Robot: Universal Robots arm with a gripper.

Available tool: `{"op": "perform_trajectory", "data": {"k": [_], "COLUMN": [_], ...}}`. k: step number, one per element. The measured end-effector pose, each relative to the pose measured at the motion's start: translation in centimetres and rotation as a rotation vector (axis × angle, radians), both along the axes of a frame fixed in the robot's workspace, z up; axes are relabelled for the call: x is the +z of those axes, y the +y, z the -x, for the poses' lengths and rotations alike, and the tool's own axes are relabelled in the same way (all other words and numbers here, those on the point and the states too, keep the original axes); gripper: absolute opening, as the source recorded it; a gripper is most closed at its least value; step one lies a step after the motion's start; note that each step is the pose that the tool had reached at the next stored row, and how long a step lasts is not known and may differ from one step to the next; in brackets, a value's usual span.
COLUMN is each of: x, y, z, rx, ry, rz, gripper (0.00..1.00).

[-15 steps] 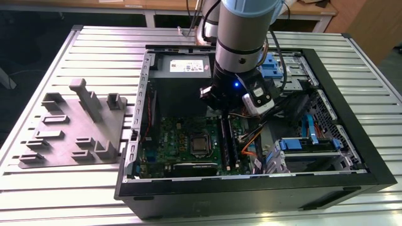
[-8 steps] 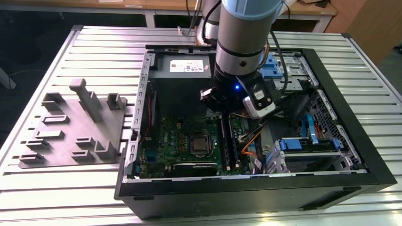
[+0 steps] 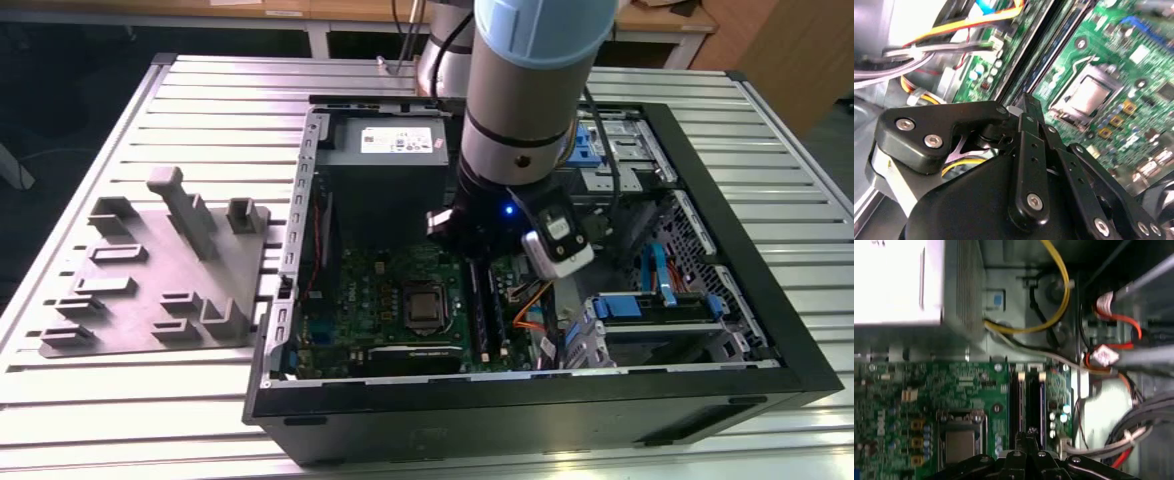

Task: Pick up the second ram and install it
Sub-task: 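Press down the second ram until it locks into place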

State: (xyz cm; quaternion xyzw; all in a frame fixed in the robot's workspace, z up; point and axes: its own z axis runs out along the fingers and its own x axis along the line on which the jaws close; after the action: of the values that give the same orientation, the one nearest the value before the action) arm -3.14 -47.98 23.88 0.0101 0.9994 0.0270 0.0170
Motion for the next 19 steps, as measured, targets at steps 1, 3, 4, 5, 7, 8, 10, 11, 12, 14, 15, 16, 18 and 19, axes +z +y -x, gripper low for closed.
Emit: {"op": "perform_trajectory", "data": {"k": [1, 3, 4, 5, 7, 8, 10, 11, 12, 14, 15, 16, 18, 19], "x": [0.0, -0.01, -0.02, -0.01, -0.02, -0.02, -0.02, -0.03, -0.03, -0.04, -0.03, -0.04, -0.04, -0.03], "y": [-0.36, -1.04, -1.37, -1.67, -2.25, -2.54, -3.04, -3.27, -3.49, -3.82, -3.94, -4.0, -4.05, -4.05], "z": [0.0, 0.0, 0.0, 0.0, 0.0, 0.0, 0.0, 0.0, 0.0, 0.0, 0.0, 0.0, 0.0, 0.0], "rx": [0.0, 0.0, 0.0, 0.0, 0.0, 0.0, 0.0, 0.0, 0.0, 0.0, 0.0, 0.0, 0.0, 0.0], "ry": [0.0, 0.0, 0.0, 0.0, 0.0, 0.0, 0.0, 0.0, 0.0, 0.0, 0.0, -0.0001, 0.0, 0.0], "rz": [0.0001, 0.0, 0.0, 0.0001, 0.0001, 0.0001, 0.0002, 0.0001, 0.0001, 0.0002, 0.001, 0.0025, 0.0048, 0.005], "gripper": [0.1, 0.1, 0.1, 0.1, 0.1, 0.1, 0.1, 0.1, 0.1, 0.1, 0.1, 0.1, 0.1, 0.1]}}
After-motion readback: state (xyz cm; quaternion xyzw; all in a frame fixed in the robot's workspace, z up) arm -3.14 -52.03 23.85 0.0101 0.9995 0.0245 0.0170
